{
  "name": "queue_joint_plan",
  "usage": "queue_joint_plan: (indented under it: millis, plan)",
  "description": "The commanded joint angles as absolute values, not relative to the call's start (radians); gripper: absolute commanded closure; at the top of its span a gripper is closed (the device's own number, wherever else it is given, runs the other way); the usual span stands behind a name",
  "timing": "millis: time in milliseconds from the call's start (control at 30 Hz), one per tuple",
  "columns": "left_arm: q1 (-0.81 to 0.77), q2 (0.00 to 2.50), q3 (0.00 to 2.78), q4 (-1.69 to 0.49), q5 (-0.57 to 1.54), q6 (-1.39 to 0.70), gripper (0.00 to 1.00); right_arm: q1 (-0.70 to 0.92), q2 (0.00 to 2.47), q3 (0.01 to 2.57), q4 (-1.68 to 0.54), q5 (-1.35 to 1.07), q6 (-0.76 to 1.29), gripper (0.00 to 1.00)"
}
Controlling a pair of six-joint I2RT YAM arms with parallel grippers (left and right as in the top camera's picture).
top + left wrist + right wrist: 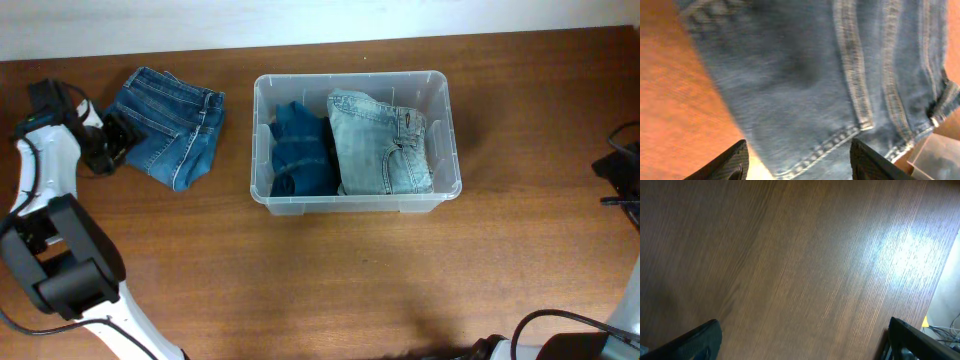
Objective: Pack container
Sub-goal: 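Move the left gripper to the dark-blue jeans and grasp them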
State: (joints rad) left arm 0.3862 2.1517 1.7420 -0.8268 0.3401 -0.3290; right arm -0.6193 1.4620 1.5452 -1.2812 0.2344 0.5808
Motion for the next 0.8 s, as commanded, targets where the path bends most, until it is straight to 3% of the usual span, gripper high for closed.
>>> queue_joint_plan:
  millis: [0,167,700,767]
  plan:
    - [0.398,2.128,1.715,-0.826,0.335,-0.360,0.35,-0.622,1.462,1.541,-1.282,0.240,0.593,0.02]
    - [0.398,2.128,1.607,-0.715,0.302,-0.415,0.25,-0.622,1.462,1.541,-1.282,0.239,0.592,0.02]
    - [0.397,2.128,1.455,-0.393,0.369,-0.486,0.26,-0.622,1.462,1.541,-1.282,0.239,0.593,0.02]
    - [0.396,2.128,1.454,-0.393,0.371,-0.485,0.30,-0.622,1.462,1.541,-1.282,0.239,0.593,0.02]
